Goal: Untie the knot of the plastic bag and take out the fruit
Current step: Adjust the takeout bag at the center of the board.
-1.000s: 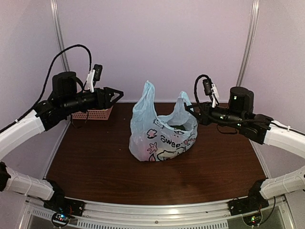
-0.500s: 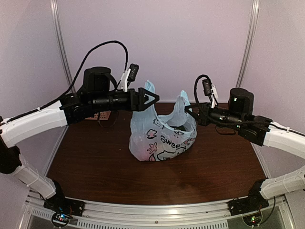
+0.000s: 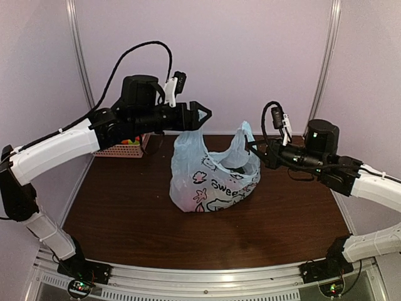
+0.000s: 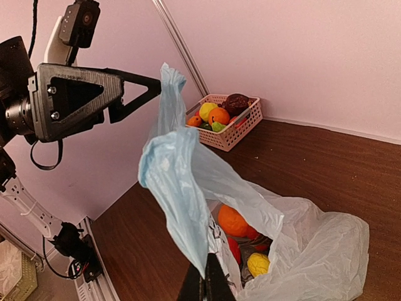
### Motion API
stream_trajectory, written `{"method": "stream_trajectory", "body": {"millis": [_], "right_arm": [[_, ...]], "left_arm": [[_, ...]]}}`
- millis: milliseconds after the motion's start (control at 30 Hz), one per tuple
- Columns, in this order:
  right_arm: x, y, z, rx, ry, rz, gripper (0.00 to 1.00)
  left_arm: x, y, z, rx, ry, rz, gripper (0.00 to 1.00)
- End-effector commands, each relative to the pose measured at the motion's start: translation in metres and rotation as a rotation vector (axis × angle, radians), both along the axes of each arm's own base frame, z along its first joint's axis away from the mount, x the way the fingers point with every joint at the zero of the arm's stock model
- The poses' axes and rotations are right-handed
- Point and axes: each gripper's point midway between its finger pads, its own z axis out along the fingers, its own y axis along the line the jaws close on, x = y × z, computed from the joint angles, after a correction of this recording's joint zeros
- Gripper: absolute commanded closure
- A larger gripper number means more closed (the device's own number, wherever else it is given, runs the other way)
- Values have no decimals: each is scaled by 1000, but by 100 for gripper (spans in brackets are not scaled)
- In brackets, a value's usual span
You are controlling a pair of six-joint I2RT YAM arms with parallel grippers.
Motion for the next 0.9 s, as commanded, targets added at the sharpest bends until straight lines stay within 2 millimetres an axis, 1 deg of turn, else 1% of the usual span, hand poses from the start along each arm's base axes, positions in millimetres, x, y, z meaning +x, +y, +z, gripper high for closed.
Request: {"method": "stream_trajectory", "body": {"millis": [0,67,200,233,300,400,467,533,567,600,667,767,800,867], "right_arm": [[-4,-3,-5,-10,4,-5,100],[-4,-3,-7,-12,6,-5,100],[-4,-5,-7,-14,5,-10,100],[-4,-5,-8,-17,4,-11,100],[-4,-6,-7,-16,3,-14,100],[-5,-6,-8,-15,4,-12,100],[-5,-7,-8,-17,3,-18,100],[-4,-9,-8,-19,5,-29,100],[-3,-11,-8,-20,6,-40,100],[-2,-12,-8,-20,8,-54,100],[5,-19,-8,-21,17,-111,100],[26,-43,-26,-73,83,-295,100],[34,-49,-29,-89,94,-347,100],[49,-59,-30,-101,109,-421,100]], "left_arm": [[15,3,3,63,-46,62,23],[16,-1,2,65,-47,52,27],[17,-12,-6,69,-33,15,41],[18,-14,-8,71,-29,13,42],[20,-16,-13,79,-24,15,43],[25,-17,-19,98,-23,31,41],[29,-15,-22,121,-21,54,39],[34,-13,-28,149,-18,77,40],[35,-12,-29,157,-21,87,43],[37,-11,-30,165,-23,95,50],[39,-10,-32,181,-30,105,68],[44,-3,-30,193,-36,130,96],[47,-1,-29,183,-29,119,100],[52,1,-22,146,-15,66,100]]}}
